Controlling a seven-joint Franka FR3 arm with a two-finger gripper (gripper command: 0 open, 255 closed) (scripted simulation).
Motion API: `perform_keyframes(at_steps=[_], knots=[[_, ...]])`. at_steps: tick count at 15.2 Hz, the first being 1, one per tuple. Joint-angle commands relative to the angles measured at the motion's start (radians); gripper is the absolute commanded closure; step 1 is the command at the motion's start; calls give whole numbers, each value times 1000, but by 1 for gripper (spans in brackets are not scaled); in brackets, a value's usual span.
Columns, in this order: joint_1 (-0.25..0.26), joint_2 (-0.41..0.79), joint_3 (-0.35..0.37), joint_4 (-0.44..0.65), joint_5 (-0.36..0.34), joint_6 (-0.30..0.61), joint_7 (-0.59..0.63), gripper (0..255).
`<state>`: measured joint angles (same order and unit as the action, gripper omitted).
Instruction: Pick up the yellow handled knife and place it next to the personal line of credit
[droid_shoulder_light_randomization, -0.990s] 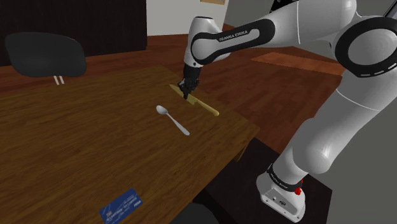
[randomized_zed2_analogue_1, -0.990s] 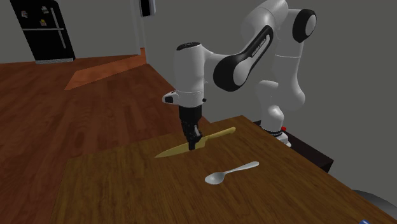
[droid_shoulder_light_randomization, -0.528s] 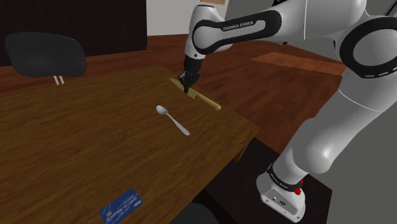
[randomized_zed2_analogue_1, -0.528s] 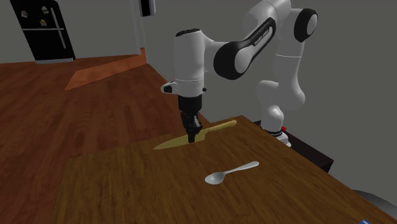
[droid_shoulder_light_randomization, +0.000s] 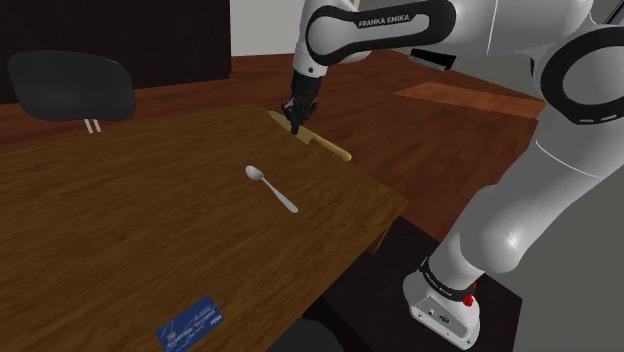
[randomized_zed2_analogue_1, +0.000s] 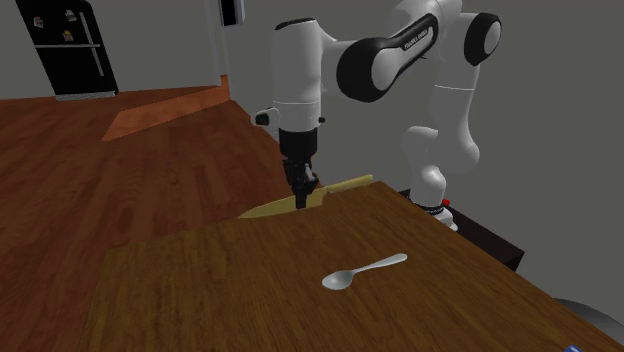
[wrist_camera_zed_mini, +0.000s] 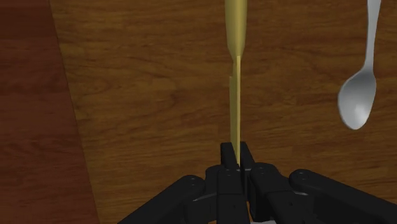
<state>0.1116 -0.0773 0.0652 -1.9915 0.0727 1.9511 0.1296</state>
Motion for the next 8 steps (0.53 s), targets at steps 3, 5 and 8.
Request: perform_keyframes(at_steps=[3, 5, 8], knots=[[-1, -7, -1, 49, -1, -56, 3, 255], [-1, -9, -1, 73, -2, -83, 4, 255], [8, -36, 9, 62, 0, -97, 22, 255]])
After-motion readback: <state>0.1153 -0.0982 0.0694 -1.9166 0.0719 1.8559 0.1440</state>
